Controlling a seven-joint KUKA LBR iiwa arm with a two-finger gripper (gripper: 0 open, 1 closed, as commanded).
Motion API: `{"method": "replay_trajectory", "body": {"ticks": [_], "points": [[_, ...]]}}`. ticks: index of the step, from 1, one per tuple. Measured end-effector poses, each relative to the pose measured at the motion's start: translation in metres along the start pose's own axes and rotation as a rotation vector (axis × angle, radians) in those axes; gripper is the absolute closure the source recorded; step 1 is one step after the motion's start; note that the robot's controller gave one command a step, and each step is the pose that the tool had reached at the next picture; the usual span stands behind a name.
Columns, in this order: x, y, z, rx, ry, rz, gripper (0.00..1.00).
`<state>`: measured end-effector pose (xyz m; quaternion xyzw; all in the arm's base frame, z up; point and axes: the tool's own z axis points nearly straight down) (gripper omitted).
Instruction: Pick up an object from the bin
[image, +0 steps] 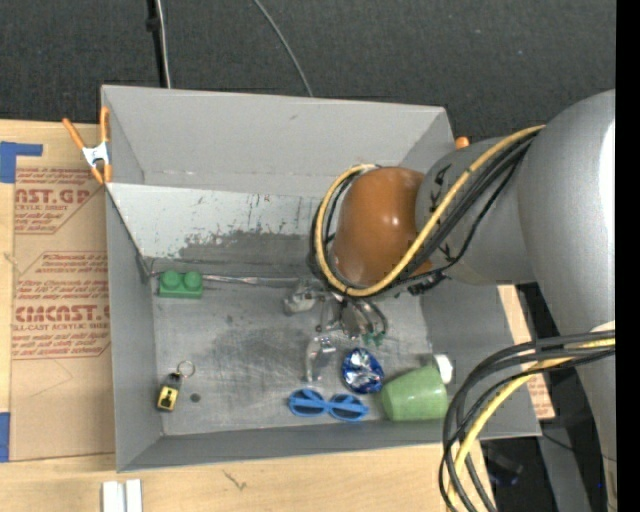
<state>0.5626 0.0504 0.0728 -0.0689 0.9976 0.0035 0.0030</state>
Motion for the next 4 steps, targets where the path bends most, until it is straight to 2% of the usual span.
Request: {"method": "replay_trajectory", "body": {"ticks": [1, 2, 3, 4], "points": [[0.085, -0.067, -0.028, 0.009, 0.01, 0.129, 0.0], [0.093, -0.079, -0.028, 0.005, 0.003, -0.369, 0.0], [0.066, -0.064, 0.0, 0.006, 0.012, -0.592, 0.0], [0.081, -0.085, -0.002, 0.006, -0.011, -0.741, 0.0]]}}
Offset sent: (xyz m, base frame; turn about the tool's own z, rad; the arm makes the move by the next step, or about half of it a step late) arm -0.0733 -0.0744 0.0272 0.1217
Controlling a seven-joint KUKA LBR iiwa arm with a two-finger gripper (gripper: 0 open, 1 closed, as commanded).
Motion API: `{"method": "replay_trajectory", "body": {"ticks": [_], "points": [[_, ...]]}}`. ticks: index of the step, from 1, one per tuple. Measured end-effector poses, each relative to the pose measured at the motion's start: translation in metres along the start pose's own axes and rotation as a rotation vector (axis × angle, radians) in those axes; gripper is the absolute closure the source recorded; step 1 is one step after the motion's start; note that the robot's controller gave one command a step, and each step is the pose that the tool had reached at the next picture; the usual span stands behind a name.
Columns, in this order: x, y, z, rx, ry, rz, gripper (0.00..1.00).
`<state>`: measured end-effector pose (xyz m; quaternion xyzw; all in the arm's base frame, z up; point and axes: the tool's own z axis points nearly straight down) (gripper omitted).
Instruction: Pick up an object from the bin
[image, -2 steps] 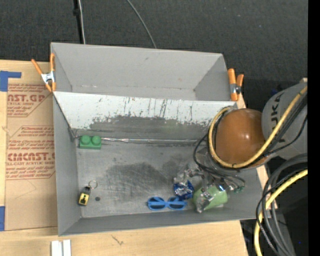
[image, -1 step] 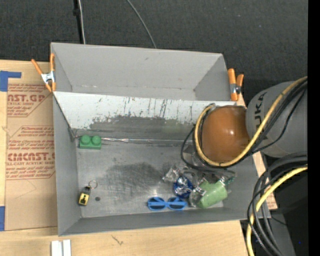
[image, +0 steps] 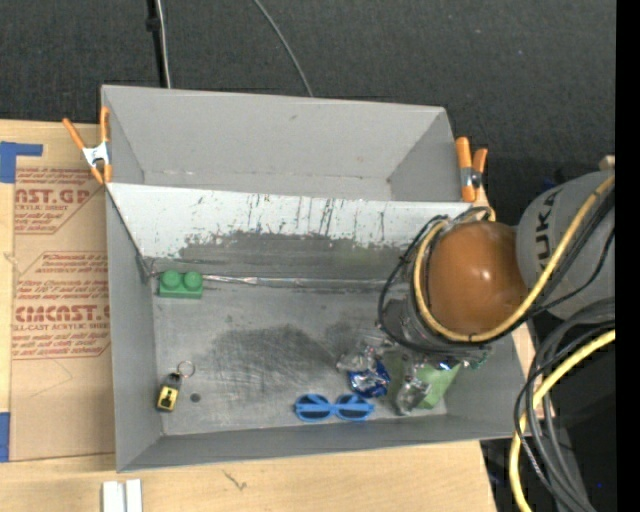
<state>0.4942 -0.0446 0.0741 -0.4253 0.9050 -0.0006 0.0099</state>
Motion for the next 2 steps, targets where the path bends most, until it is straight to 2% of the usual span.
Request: {"method": "replay_trajectory", "body": {"ticks": [1, 2], "points": [[-0.001, 0.0, -0.001, 0.0, -0.001, 0.0, 1.0], [-0.005, -0.002, -0.076, -0.004, 0.012, 0.0, 1.0]]}}
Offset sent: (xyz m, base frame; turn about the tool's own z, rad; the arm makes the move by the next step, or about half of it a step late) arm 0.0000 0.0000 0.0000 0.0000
